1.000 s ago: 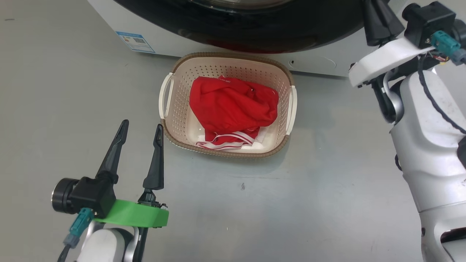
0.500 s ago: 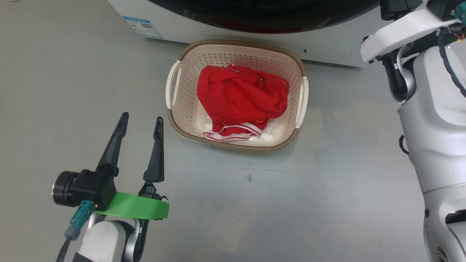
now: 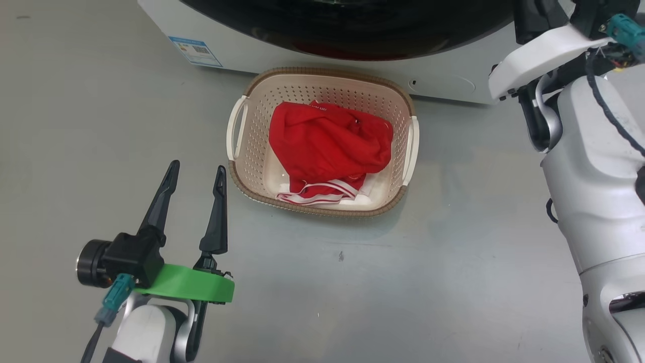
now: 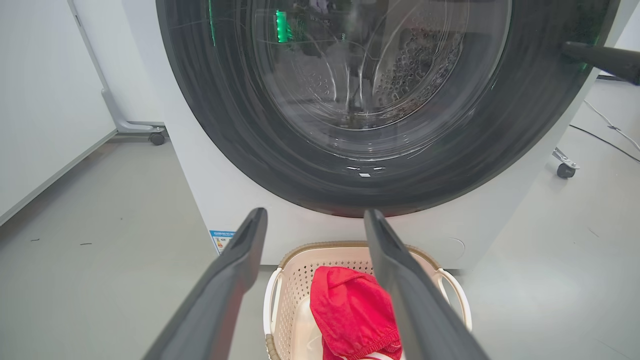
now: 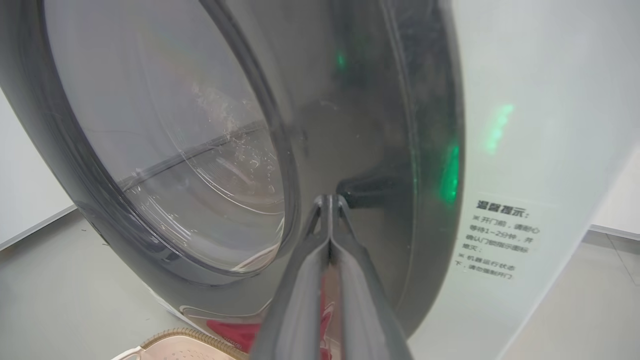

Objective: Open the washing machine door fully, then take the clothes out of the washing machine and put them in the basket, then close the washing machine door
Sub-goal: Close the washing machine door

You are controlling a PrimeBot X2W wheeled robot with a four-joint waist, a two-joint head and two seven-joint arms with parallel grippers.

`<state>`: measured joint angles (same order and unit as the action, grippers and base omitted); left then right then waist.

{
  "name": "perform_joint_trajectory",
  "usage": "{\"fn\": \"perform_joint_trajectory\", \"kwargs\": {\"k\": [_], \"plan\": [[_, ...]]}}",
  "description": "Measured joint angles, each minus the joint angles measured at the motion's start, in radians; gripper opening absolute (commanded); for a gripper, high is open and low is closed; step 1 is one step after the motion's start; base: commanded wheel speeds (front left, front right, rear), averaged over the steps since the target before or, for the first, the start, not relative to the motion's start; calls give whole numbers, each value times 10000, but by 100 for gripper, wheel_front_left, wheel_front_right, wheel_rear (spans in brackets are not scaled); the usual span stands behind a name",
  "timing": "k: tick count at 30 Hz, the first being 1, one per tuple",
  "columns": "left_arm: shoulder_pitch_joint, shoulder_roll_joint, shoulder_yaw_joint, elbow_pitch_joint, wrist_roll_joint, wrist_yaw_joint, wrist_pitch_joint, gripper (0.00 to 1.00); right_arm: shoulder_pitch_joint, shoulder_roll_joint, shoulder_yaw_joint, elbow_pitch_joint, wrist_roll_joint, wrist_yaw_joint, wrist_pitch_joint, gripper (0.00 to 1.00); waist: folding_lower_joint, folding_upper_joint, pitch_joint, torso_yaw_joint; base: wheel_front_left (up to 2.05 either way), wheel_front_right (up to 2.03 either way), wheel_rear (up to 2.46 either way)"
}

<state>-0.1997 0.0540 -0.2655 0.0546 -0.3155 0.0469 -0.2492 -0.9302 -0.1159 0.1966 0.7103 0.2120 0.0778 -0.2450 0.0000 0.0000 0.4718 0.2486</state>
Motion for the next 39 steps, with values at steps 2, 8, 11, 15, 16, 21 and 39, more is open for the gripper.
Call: {"fn": "perform_joint_trajectory", "kwargs": {"k": [2, 8, 11, 15, 16, 21, 39], "plan": [[0, 0, 12, 50, 2, 0, -2, 100, 124, 56, 50, 2, 0, 10, -75, 0, 0, 0, -103, -33, 0, 0, 0], [1, -2, 115, 207, -61, -4, -29, 100, 814, 196, 61, -215, 171, 134, -75, 0, 0, 0, -406, -143, 0, 0, 0], [5, 2, 268, 301, -82, -4, -29, 100, 1316, 205, 36, -756, 196, 176, -75, 0, 0, 0, -658, -269, 0, 0, 0], [15, 31, 374, 349, -82, -2, -29, 100, 2071, 238, -42, -1195, 301, 178, -75, 32, 0, 0, -900, -425, 0, 0, 0], [22, 44, 382, 351, -82, -2, -29, 100, 2291, 249, -77, -1267, 332, 178, -75, 47, 0, 0, -962, -465, 0, 0, 0], [58, 109, 453, 387, -82, -2, -29, 100, 3164, 297, -163, -1732, 357, 228, -75, 100, 0, 0, -1276, -665, 0, 0, 0], [1027, 316, 646, 589, -82, 8, -29, 100, 5880, 491, -516, -3434, 328, 159, -75, 100, 0, 0, -2331, -1334, 0, 0, 0]]}}
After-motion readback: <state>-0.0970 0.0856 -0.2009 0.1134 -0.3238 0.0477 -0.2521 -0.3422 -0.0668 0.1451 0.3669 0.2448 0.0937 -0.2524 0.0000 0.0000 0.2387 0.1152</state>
